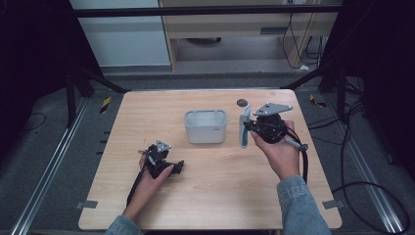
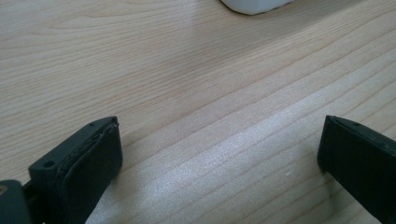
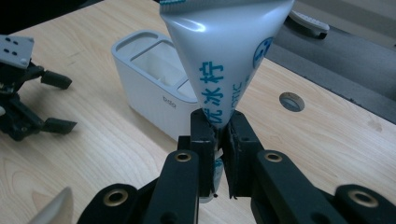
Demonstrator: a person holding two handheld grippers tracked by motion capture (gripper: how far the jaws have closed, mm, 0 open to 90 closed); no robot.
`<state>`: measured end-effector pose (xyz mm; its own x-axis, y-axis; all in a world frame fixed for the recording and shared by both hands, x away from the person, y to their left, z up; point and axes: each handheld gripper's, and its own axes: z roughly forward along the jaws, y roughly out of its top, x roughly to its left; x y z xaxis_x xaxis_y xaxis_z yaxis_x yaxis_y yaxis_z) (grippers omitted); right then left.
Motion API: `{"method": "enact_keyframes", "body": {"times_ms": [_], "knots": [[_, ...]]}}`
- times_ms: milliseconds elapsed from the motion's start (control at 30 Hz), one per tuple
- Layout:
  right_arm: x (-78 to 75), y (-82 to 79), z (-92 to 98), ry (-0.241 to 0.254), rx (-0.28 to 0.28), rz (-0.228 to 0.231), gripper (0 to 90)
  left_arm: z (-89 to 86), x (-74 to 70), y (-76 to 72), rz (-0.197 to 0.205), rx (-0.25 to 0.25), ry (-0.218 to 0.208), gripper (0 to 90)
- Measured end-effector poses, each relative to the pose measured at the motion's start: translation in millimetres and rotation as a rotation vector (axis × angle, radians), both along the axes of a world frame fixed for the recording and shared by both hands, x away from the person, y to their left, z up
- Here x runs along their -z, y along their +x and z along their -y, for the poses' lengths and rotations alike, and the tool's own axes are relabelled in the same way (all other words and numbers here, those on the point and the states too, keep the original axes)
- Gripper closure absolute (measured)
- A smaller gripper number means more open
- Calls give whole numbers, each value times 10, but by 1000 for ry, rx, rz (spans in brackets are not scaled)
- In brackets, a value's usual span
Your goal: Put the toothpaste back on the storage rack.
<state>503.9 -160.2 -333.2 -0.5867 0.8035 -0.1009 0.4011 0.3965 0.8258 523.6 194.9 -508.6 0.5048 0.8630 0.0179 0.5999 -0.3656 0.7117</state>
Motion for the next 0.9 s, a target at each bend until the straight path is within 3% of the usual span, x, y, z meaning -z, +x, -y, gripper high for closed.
{"method": "enact_keyframes", "body": {"times_ms": [133, 367, 567, 900], "knots": [[13, -8, -59, -13, 27, 25, 831, 0, 0, 0, 0, 0, 0, 0], [-12, 11, -155, 7, 82, 67, 830, 2, 1, 0, 1, -2, -3, 0], [-120, -2, -292, 13, 134, 135, 830, 1, 1, 1, 2, -1, -1, 0], [-305, 16, -385, 21, 165, 194, 831, 1, 1, 1, 2, -1, -1, 0]]}}
